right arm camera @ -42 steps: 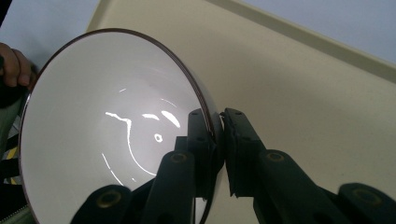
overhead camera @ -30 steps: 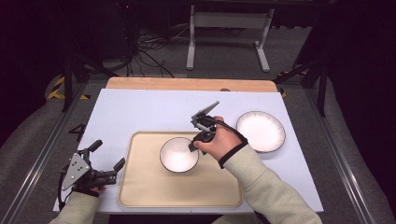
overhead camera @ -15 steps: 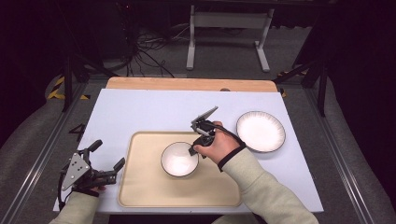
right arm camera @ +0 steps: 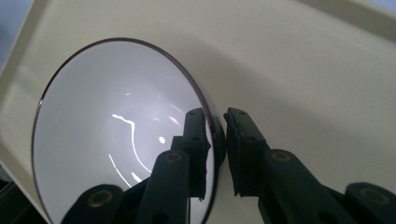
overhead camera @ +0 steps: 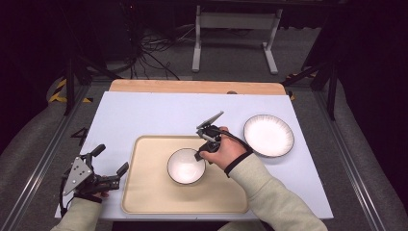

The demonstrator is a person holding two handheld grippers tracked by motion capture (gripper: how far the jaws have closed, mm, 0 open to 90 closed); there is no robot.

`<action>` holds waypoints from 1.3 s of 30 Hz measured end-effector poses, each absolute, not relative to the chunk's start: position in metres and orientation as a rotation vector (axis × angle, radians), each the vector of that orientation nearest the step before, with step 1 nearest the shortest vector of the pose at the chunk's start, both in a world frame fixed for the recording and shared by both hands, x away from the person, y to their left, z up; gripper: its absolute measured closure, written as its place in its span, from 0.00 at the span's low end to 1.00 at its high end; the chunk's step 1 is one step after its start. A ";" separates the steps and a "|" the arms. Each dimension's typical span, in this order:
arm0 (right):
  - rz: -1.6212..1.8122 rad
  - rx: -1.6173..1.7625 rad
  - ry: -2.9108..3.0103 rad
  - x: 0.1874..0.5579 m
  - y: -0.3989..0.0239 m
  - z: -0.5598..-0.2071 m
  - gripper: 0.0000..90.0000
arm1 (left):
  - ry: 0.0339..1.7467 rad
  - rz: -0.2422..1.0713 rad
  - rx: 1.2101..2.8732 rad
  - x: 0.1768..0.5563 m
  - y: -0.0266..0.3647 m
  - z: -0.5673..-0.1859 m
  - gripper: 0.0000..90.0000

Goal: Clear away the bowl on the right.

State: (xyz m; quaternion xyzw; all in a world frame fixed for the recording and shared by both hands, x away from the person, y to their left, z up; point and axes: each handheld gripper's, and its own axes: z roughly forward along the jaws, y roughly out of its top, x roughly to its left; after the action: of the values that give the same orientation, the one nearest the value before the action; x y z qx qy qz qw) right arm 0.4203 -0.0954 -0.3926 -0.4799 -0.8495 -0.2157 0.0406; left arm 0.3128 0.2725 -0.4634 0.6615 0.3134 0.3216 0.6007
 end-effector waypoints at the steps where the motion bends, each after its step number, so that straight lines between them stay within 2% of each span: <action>1: -0.680 -1.466 -2.589 0.421 -0.096 -0.392 0.84 | 0.729 0.742 1.537 0.313 0.273 -0.463 0.00; 9: -0.774 -1.418 -2.642 0.419 -0.098 -0.386 0.73 | 0.753 0.705 1.551 0.315 0.274 -0.462 0.00; 13: -0.867 -1.393 -2.678 0.417 -0.101 -0.380 0.71 | 0.767 0.685 1.554 0.316 0.274 -0.461 0.00; 18: -1.040 -1.330 -2.743 0.411 -0.105 -0.367 0.68 | 0.776 0.680 1.558 0.316 0.274 -0.461 0.00; 23: -1.222 -1.217 -2.799 0.405 -0.109 -0.359 0.60 | 0.780 0.674 1.563 0.316 0.274 -0.461 0.00; 30: -1.504 -1.060 -2.806 0.391 -0.115 -0.353 0.53 | 0.778 0.676 1.565 0.316 0.274 -0.461 0.00; 33: -1.605 -0.981 -2.801 0.384 -0.117 -0.351 0.43 | 0.771 0.689 1.574 0.316 0.273 -0.461 0.00; 35: -1.625 -0.954 -2.810 0.383 -0.117 -0.350 0.43 | 0.767 0.693 1.571 0.316 0.273 -0.461 0.00; 39: -1.719 -0.841 -2.840 0.376 -0.119 -0.350 0.32 | 0.765 0.697 1.570 0.316 0.272 -0.462 0.00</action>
State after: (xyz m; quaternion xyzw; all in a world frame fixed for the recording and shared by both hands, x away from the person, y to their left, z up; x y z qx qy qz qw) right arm 0.3765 -0.1188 -0.3502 -0.2430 -0.8211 -0.4969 -0.1411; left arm 0.3161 0.2722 -0.4616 0.6745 0.3284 0.2993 0.5896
